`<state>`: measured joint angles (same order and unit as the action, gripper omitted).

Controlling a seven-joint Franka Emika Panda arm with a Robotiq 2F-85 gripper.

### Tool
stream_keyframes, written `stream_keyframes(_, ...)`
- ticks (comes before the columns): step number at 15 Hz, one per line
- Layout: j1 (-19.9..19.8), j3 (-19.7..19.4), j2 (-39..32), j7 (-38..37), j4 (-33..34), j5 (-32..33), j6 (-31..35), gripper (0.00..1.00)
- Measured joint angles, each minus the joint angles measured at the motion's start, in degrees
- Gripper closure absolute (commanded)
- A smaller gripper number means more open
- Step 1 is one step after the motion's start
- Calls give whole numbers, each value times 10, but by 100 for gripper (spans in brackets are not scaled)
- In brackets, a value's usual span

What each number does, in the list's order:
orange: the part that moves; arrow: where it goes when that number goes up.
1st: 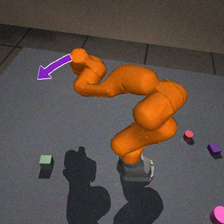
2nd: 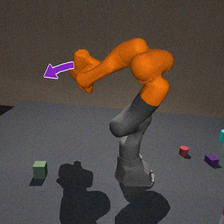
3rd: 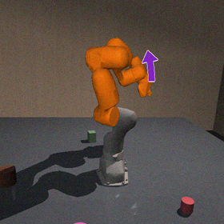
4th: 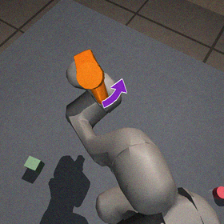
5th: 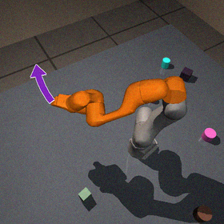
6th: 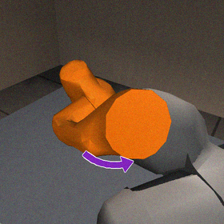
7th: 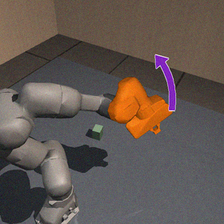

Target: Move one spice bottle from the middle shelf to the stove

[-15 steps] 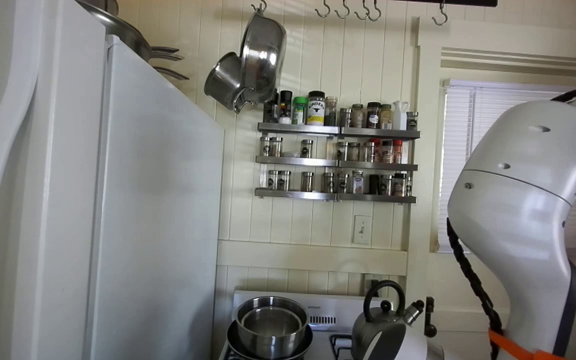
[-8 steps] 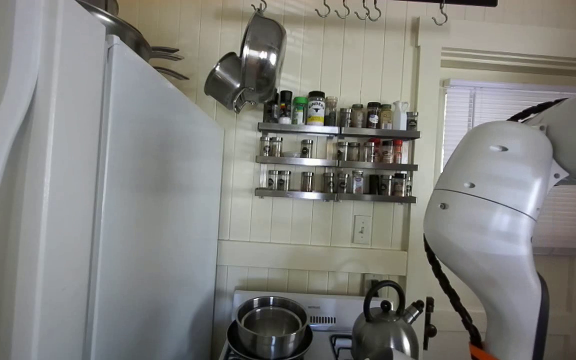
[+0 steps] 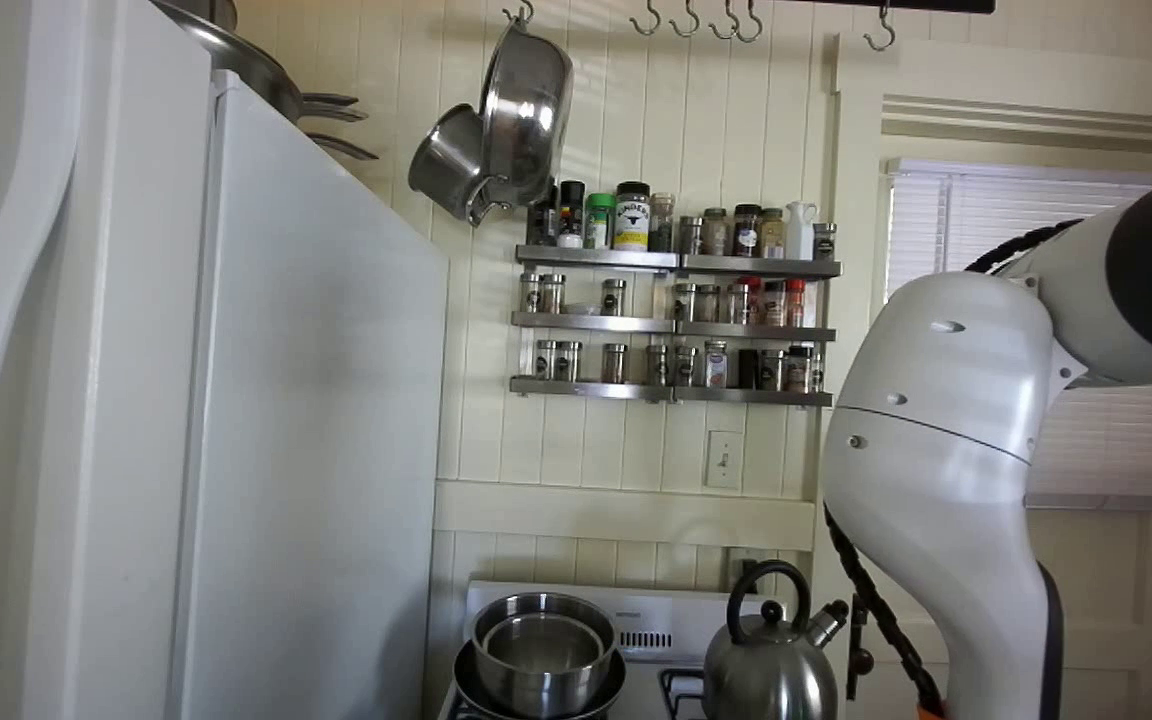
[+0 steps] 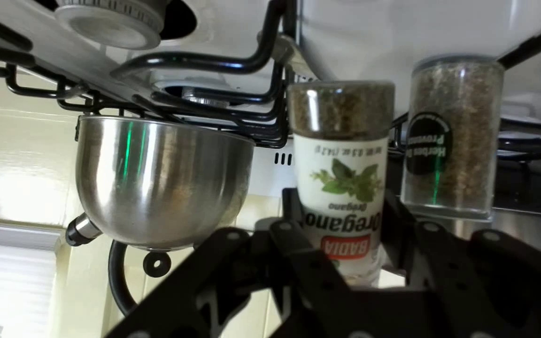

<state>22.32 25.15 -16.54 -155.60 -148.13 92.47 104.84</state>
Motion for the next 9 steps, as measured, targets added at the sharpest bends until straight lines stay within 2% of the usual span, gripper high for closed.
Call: stream_keyframes(9, 0, -1, -26, 2, 28, 28, -1, 81)
